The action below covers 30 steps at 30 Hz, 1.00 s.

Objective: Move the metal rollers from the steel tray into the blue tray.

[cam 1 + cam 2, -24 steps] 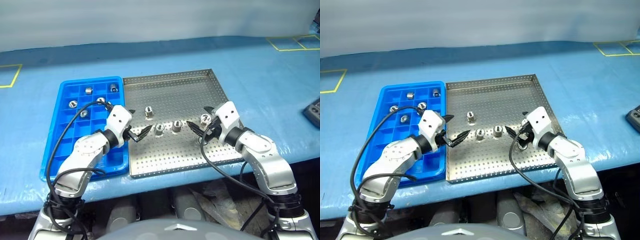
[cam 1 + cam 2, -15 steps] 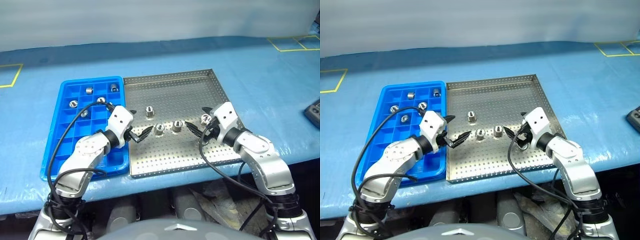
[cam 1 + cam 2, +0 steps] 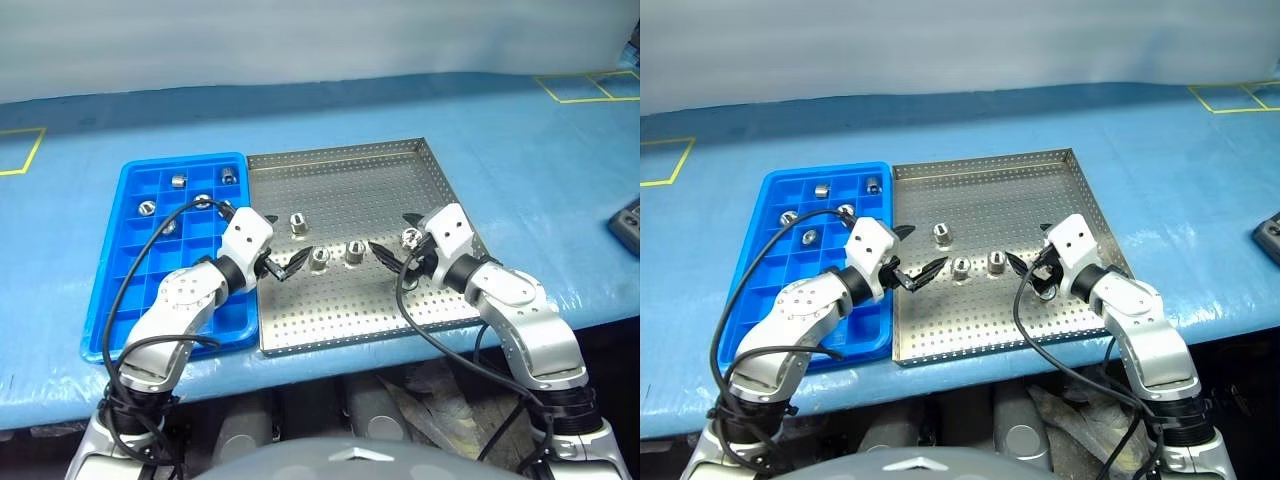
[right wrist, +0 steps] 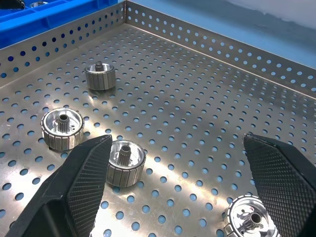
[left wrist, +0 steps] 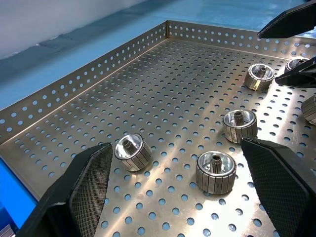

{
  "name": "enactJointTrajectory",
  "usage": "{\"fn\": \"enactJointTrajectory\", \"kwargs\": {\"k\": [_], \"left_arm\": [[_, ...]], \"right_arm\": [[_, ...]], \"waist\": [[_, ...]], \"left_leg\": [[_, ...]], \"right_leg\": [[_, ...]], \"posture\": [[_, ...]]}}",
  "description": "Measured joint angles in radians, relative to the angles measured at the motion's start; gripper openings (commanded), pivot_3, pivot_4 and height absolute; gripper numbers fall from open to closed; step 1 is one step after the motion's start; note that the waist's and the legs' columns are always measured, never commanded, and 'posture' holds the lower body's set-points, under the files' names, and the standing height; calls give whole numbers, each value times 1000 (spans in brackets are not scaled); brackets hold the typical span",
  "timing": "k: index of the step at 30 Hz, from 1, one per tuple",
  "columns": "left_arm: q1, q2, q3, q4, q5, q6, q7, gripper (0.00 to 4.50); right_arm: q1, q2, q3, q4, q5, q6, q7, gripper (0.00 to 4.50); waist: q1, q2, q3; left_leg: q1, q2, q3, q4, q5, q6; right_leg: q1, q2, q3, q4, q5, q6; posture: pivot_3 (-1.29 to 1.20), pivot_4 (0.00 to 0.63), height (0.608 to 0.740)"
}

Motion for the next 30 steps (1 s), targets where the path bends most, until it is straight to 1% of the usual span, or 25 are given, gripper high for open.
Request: {"fn": "enactJointTrajectory", "kwargs": {"k": [8,12,17,23,30], "left_arm": [[-26,-31,-3,22,7,1,24,4500],[-82,-89,-3,95,25,17,74,4500],[-187,-161,4,209,44,117,159,4500],[-283,-166,-2,316,48,203,175,4500],[-342,-183,-29,422,69,245,171,4500]], "right_arm": [[-12,21,-8,6,-4,-3,-31,4478],[-14,26,-11,6,-4,-4,-41,4478],[-15,36,-11,6,-9,-4,-48,4478],[-11,42,-16,2,-12,-4,-65,4478],[2,51,-20,-12,-12,-4,-76,4478]], "waist": [[0,0,0],[2,0,0],[-2,0,0],[-12,0,0],[-16,0,0]], "left_leg": [[0,0,0,0,0,0],[0,0,0,1,0,1],[0,0,1,3,-1,2],[0,0,2,3,-1,2],[0,0,3,3,-1,2]], "right_leg": [[0,0,0,0,0,0],[0,0,0,0,0,1],[1,0,0,0,1,2],[1,0,1,0,1,2],[0,0,2,0,1,2]], "posture": [[-238,150,740],[-241,150,740],[-255,150,740],[-275,150,740],[-277,150,740]]}}
